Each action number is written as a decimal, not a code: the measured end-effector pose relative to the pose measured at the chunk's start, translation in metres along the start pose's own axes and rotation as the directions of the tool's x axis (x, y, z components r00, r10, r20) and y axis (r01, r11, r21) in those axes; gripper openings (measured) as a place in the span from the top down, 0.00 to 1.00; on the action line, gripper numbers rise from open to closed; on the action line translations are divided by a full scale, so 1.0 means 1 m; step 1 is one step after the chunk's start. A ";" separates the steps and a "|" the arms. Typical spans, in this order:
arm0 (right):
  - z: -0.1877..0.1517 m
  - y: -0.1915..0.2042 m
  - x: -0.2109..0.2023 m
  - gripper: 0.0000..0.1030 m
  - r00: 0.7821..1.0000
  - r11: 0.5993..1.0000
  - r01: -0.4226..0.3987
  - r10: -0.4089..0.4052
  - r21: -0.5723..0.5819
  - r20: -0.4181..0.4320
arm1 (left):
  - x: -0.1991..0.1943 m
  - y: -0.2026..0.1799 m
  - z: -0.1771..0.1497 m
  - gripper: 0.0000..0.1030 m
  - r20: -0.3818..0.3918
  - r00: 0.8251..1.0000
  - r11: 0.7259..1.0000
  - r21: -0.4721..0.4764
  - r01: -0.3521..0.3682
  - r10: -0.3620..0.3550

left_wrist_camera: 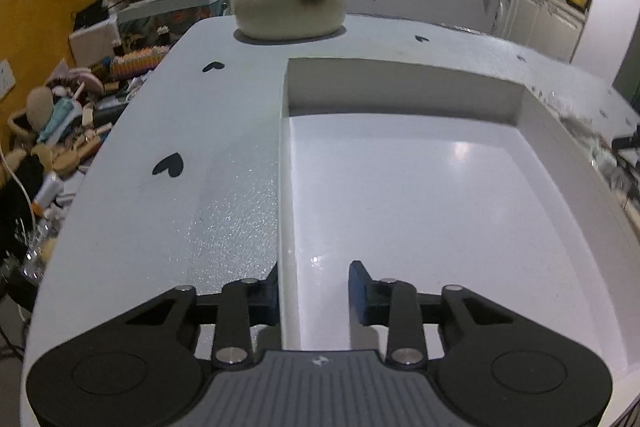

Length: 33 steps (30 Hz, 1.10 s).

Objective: Organize rigid objects
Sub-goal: 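Grasp the round cork coaster with the right gripper and lift it, then carry the cork coaster into the white tray and release it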

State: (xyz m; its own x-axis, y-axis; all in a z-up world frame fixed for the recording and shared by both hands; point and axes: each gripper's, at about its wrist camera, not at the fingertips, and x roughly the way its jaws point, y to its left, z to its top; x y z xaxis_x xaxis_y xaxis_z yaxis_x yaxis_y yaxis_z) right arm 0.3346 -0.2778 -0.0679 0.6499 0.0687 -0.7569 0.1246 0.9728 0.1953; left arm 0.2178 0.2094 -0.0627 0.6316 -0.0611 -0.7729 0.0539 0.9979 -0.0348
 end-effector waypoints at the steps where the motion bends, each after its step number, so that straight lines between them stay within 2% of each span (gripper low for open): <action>1: 0.002 0.000 0.001 0.00 1.000 1.000 0.007 -0.007 -0.001 -0.004 | 0.000 0.000 0.001 0.68 -0.004 1.000 1.000 0.000 0.001 -0.001; 9: 0.007 0.004 0.015 0.00 0.997 0.999 0.027 -0.029 -0.028 -0.073 | 0.000 -0.004 0.008 0.71 -0.046 0.999 0.998 0.055 -0.022 0.024; 10: 0.006 0.003 0.018 0.00 0.996 0.999 0.029 -0.031 -0.022 -0.084 | 0.000 -0.004 0.009 0.73 -0.051 0.998 0.998 0.060 -0.025 0.028; 12: 0.005 0.002 0.020 0.00 0.996 1.000 0.028 -0.029 -0.010 -0.088 | -0.001 0.000 0.009 0.94 -0.051 0.997 0.997 0.063 -0.054 0.057; 15: 0.005 0.003 0.020 0.02 0.996 0.999 0.026 -0.028 -0.023 -0.080 | -0.003 0.010 0.008 0.95 -0.058 0.997 0.999 0.031 -0.038 0.040; 20: 0.001 0.002 0.015 0.02 0.998 0.999 0.023 -0.026 -0.047 -0.063 | -0.004 0.004 0.004 0.95 -0.036 0.997 0.997 0.045 -0.062 0.063; 23: -0.003 0.003 0.005 0.02 0.999 0.998 0.028 -0.030 -0.060 -0.037 | -0.004 0.005 0.003 0.95 -0.030 0.998 0.998 0.031 -0.057 0.058; 28: -0.009 0.013 -0.029 0.02 0.998 0.996 0.014 -0.009 -0.086 0.064 | -0.004 0.000 0.002 0.95 -0.014 0.997 0.996 0.055 -0.070 0.071; 33: -0.015 0.044 -0.066 0.02 0.980 0.985 -0.119 0.136 -0.121 0.145 | -0.003 0.002 0.002 0.95 -0.014 0.998 0.997 0.053 -0.064 0.065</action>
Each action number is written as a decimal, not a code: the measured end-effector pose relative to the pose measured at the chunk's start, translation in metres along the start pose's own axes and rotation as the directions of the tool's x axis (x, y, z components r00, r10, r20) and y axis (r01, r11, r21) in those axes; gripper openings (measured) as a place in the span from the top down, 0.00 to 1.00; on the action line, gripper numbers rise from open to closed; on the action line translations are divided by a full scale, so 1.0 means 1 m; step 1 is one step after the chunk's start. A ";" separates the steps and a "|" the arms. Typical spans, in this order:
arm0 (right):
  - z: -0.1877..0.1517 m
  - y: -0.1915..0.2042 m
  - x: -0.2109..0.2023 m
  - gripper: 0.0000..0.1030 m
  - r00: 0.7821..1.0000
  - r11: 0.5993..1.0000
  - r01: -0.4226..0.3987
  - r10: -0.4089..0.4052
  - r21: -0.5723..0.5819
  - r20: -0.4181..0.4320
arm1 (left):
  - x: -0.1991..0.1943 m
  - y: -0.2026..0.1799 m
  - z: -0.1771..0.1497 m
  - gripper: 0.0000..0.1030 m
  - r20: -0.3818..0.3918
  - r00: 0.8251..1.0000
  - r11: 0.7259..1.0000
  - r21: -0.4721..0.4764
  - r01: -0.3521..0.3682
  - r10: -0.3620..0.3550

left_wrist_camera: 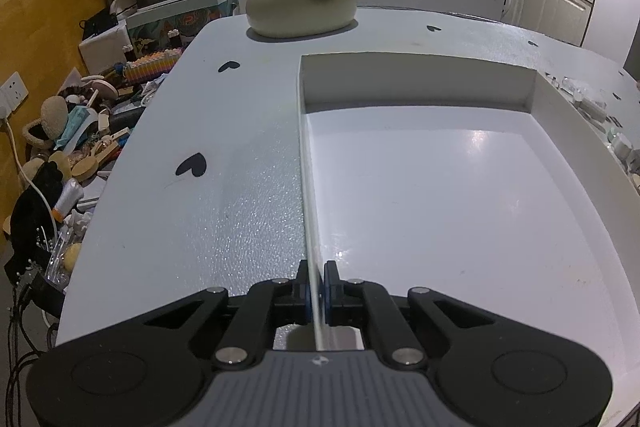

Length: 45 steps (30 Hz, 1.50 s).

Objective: Organize rigid objects
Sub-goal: 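Carry the cork coaster into the white tray and release it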

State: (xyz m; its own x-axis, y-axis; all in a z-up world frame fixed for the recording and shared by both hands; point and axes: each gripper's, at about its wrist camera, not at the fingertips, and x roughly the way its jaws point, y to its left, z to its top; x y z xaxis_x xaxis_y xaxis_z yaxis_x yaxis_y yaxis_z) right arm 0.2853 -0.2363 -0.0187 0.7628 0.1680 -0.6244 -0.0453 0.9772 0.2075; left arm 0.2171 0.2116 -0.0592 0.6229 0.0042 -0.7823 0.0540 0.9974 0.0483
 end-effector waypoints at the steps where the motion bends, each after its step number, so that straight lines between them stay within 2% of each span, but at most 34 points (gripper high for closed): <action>1: 0.000 0.009 -0.003 0.02 1.000 1.000 -0.028 0.028 -0.011 0.012 | 0.000 0.000 0.000 0.95 0.001 1.000 1.000 0.001 0.001 -0.001; 4: 0.001 0.043 -0.007 0.02 0.991 0.990 -0.127 0.129 -0.053 0.027 | 0.000 0.002 0.000 0.95 -0.003 1.000 1.000 -0.003 0.009 -0.009; 7: 0.002 0.081 0.001 0.02 0.973 0.967 -0.226 0.229 -0.117 0.011 | 0.000 0.004 0.000 0.96 -0.004 1.000 1.000 -0.016 0.020 -0.020; 12: 0.000 0.137 0.030 0.02 0.951 0.933 -0.308 0.303 -0.188 -0.055 | 0.001 0.004 0.000 0.97 0.001 1.000 0.999 -0.034 0.025 -0.025; 15: 0.002 0.159 0.056 0.02 0.948 0.926 -0.318 0.304 -0.205 -0.097 | 0.001 0.005 -0.001 0.98 0.004 1.000 0.999 -0.046 0.029 -0.029; 21: 0.000 0.191 0.103 0.02 0.957 0.928 -0.275 0.239 -0.253 -0.166 | 0.001 0.005 -0.001 0.98 0.010 1.000 0.998 -0.056 0.028 -0.028; 25: -0.003 0.199 0.118 0.02 0.957 0.930 -0.259 0.211 -0.261 -0.201 | 0.001 0.006 -0.001 0.98 0.011 0.999 0.997 -0.074 0.032 -0.031; 28: -0.007 0.202 0.124 0.00 0.964 0.937 -0.232 0.186 -0.261 -0.188 | 0.001 0.009 -0.002 0.98 0.014 0.999 0.995 -0.093 0.037 -0.035; 33: -0.005 0.194 0.116 0.00 0.963 0.944 -0.243 0.207 -0.222 -0.172 | 0.001 0.009 -0.002 0.99 0.016 0.999 0.994 -0.103 0.040 -0.039; 39: -0.005 0.180 0.088 0.00 0.951 0.934 -0.292 0.262 -0.206 -0.161 | 0.002 0.009 -0.003 0.99 0.021 0.999 0.994 -0.106 0.038 -0.036; 45: -0.011 0.151 0.037 0.00 0.946 0.922 -0.323 0.311 -0.212 -0.090 | 0.001 0.010 -0.005 0.98 0.036 0.999 0.993 -0.111 0.040 -0.036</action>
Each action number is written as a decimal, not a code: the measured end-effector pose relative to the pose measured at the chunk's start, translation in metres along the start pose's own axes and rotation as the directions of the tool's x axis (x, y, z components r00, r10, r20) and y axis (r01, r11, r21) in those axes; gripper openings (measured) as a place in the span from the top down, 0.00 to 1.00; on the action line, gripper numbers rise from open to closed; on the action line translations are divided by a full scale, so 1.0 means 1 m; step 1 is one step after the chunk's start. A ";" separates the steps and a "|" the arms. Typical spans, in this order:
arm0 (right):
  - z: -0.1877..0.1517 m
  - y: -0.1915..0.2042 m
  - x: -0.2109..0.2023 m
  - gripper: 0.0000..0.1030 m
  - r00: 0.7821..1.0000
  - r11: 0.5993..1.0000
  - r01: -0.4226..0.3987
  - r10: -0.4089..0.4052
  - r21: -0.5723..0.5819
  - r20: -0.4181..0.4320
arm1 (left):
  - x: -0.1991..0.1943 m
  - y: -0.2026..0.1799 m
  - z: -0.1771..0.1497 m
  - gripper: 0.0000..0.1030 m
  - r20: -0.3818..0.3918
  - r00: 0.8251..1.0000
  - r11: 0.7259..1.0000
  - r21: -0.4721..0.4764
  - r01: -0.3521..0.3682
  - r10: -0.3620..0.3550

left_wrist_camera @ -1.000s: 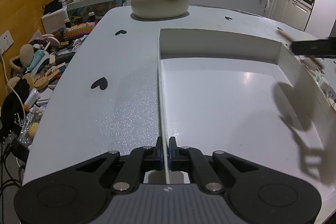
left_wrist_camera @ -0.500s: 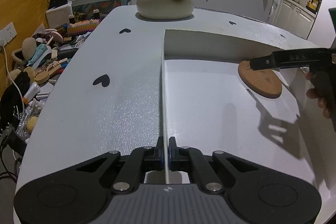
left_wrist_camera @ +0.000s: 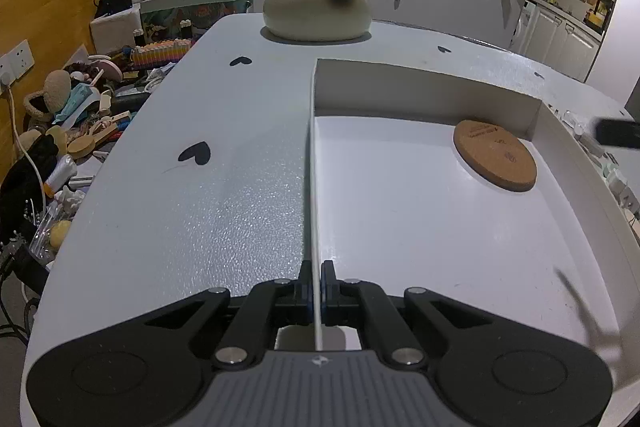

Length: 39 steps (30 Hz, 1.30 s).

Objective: Organize rigid objects
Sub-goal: 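Carry the cork coaster into the white tray and release it, then move the right gripper to the long wooden stick and grasp it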

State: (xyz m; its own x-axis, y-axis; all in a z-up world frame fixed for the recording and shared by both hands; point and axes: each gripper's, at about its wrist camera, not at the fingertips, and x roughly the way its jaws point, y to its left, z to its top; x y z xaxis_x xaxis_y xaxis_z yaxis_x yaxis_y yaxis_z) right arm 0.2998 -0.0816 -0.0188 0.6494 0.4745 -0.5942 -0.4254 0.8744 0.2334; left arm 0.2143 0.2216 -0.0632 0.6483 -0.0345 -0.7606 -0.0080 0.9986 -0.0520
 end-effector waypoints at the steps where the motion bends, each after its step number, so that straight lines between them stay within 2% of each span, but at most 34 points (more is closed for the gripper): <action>1: -0.005 -0.003 -0.011 0.00 1.000 1.000 0.007 -0.007 -0.002 0.016 | 0.000 0.000 0.000 0.98 0.002 1.000 1.000 0.000 0.000 0.000; 7: -0.036 -0.022 -0.068 0.00 0.993 0.998 0.062 -0.062 0.007 0.100 | -0.001 -0.001 -0.001 0.98 0.008 1.000 1.000 0.010 -0.003 0.003; 11: -0.062 -0.038 -0.100 0.00 0.984 0.992 0.114 -0.121 0.058 0.133 | 0.000 -0.003 -0.001 0.98 0.008 1.000 1.000 0.025 -0.006 0.005; 14: -0.082 -0.051 -0.117 0.00 0.970 0.978 0.178 -0.193 0.110 0.145 | 0.000 -0.003 -0.001 0.98 0.009 1.000 0.999 0.033 -0.006 0.005; 18: -0.106 -0.071 -0.135 0.00 0.960 0.959 0.211 -0.240 0.192 0.146 | 0.000 -0.004 -0.002 0.98 0.011 1.000 0.999 0.039 -0.008 0.008; 25: -0.142 -0.086 -0.156 0.00 0.931 0.926 0.300 -0.337 0.231 0.142 | -0.001 -0.005 -0.003 0.98 0.016 1.000 0.999 0.038 -0.008 0.007; 27: -0.150 -0.088 -0.160 0.03 0.933 0.927 0.301 -0.335 0.225 0.132 | -0.001 -0.005 -0.004 0.98 0.017 1.000 0.999 0.037 -0.007 0.006; 31: -0.160 -0.086 -0.162 0.15 0.951 0.945 0.272 -0.293 0.180 0.100 | -0.001 -0.004 -0.004 0.98 0.016 1.000 0.999 0.039 -0.008 0.007; 36: -0.164 -0.078 -0.158 0.30 0.981 0.978 0.194 -0.195 0.075 0.009 | -0.001 -0.004 -0.004 0.98 0.016 1.000 0.999 0.038 -0.008 0.007; 39: -0.162 -0.078 -0.147 0.33 0.982 0.982 0.178 -0.174 0.056 -0.068 | -0.001 -0.005 -0.004 0.98 0.016 1.000 0.999 0.039 -0.010 0.009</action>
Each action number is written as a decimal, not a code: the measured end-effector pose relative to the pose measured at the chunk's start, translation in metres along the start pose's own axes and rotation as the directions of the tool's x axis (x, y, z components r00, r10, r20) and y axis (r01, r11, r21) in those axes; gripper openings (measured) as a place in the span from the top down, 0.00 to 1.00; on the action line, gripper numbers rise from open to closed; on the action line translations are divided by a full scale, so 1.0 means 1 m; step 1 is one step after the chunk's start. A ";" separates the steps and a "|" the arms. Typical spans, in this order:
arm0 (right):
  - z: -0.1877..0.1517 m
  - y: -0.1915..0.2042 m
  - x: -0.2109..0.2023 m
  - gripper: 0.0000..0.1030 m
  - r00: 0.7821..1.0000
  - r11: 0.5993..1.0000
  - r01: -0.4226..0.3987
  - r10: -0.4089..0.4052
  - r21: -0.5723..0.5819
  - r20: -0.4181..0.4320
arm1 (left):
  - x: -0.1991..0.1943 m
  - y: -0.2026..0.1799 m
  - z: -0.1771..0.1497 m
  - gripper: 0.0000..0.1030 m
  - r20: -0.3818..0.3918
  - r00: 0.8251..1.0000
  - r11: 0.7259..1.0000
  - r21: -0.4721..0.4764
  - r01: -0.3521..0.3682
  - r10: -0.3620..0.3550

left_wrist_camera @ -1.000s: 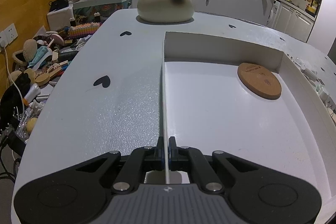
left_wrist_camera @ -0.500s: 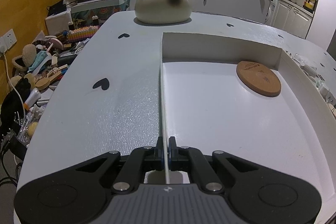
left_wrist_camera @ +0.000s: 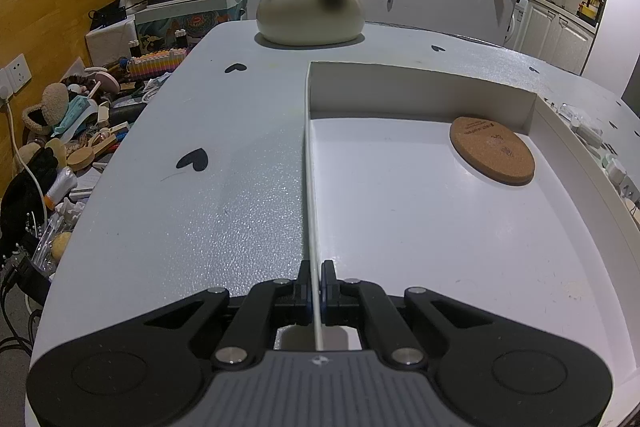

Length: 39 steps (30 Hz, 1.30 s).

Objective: Organize rigid objects
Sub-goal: 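Move the right gripper to the long wooden stick and grasp it, then carry the wooden stick into the tray beside the coaster and release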

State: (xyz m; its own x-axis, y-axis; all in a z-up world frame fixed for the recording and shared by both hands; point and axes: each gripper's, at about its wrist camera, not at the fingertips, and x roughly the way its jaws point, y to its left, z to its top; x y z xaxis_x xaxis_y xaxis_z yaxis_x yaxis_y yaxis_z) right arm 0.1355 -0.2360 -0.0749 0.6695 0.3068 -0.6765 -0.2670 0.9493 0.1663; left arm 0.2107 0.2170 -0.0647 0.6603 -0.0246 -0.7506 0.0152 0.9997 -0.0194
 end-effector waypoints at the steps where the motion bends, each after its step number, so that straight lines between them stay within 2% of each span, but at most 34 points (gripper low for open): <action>1: 0.001 -0.001 0.004 0.34 1.000 1.000 0.010 -0.010 0.000 -0.021 | 0.000 0.000 0.000 0.98 0.000 1.000 1.000 0.000 0.000 0.000; 3: 0.002 -0.005 0.010 0.34 0.998 0.999 0.032 -0.032 0.004 -0.047 | 0.001 0.001 0.001 0.98 0.001 1.000 1.000 -0.002 0.001 -0.001; 7: 0.008 -0.015 0.019 0.33 0.997 0.997 0.068 -0.068 -0.034 -0.028 | 0.001 0.002 0.000 0.98 0.003 1.000 1.000 -0.005 0.002 -0.002; 13: 0.021 -0.027 0.033 0.30 0.999 0.998 0.052 -0.052 -0.045 0.003 | 0.001 0.002 0.001 0.98 0.002 1.000 1.000 -0.008 0.002 -0.002; 19: 0.022 -0.002 0.038 0.32 1.000 0.996 -0.027 0.026 -0.090 -0.005 | 0.001 0.002 0.001 0.98 0.002 1.000 1.000 -0.007 0.002 -0.002; 22: 0.024 0.007 0.043 0.34 1.000 0.997 0.007 -0.007 -0.078 -0.003 | 0.001 0.002 0.001 0.98 0.002 1.000 1.000 -0.007 0.002 -0.002; 24: 0.030 0.007 0.048 0.35 0.999 0.999 0.036 -0.036 -0.031 0.002 | 0.001 0.003 0.001 0.98 0.004 1.000 1.000 -0.008 0.001 -0.001; 30: 0.045 0.005 0.064 0.50 0.992 0.990 0.122 -0.124 0.074 0.022 | 0.000 0.004 0.000 0.98 0.005 1.000 1.000 -0.019 -0.002 0.002; 32: 0.047 0.005 0.067 0.63 0.987 0.985 0.158 -0.160 0.074 0.029 | 0.000 0.003 0.001 0.98 -0.001 1.000 1.000 -0.018 -0.005 0.005; 33: 0.048 0.005 0.068 0.65 0.985 0.983 0.167 -0.169 0.077 0.032 | 0.000 0.002 0.001 0.98 -0.003 1.000 1.000 -0.016 -0.007 0.007; 39: 0.053 0.004 0.060 0.67 0.990 0.985 0.118 -0.126 0.123 0.059 | 0.001 0.000 0.002 0.98 -0.006 1.000 1.000 -0.012 -0.013 0.013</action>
State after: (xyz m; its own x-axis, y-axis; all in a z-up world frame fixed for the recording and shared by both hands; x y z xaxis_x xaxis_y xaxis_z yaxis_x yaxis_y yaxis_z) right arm 0.2116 -0.2105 -0.0768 0.7377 0.1880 -0.6484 -0.0984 0.9801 0.1723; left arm 0.2127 0.2170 -0.0641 0.6561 -0.0121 -0.7545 -0.0020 0.9998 -0.0178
